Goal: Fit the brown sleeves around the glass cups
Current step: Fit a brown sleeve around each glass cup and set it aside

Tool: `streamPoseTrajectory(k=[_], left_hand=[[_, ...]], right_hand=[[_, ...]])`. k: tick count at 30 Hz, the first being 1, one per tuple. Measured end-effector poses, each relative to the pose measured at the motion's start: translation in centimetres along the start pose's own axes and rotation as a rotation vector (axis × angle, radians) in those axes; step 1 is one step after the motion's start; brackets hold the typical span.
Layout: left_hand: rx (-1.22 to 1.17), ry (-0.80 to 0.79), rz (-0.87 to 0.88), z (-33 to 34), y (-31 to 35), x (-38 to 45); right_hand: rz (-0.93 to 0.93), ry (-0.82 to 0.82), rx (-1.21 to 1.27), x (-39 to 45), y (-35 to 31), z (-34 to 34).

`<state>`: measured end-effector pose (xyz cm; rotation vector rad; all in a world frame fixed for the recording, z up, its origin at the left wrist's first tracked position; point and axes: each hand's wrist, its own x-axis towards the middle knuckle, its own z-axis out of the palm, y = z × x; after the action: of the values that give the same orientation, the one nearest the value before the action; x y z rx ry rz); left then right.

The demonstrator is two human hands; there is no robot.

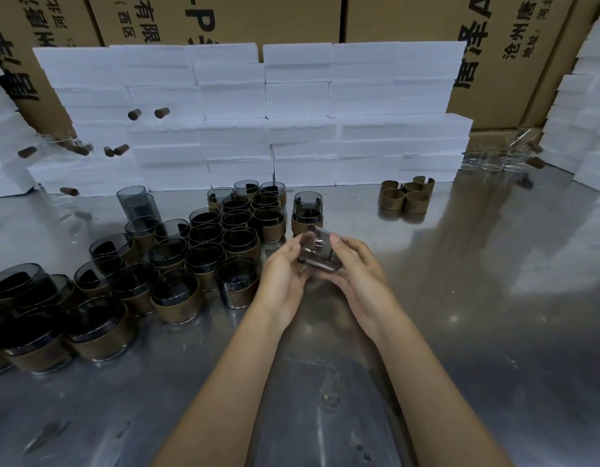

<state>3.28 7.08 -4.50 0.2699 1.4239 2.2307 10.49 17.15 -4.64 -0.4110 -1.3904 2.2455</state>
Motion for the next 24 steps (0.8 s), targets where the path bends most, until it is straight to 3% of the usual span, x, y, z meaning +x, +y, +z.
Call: streamPoseTrajectory(k=[2,7,17,24], left_hand=[[0.014,0.009,0.023,0.5,0.0,-0.2],[0.082,-0.064,0.109,1.5,-1.0,-0.4],[-0.066,-0.059,0.019,1.1,-0.7,0.2],[0.017,-0.212,0.004,0.6,-0.8,0.3]], right_hand=[[-0.029,0.043,0.003,0.2,0.1,0.0],[-0.171,0.228,-0.384,0.4,0.4,-0.3],[-0.336,0.191,-0.593,0.1,0.9,0.1],[-0.475,0.263,-0.705,0.0,0.5,-0.2]])
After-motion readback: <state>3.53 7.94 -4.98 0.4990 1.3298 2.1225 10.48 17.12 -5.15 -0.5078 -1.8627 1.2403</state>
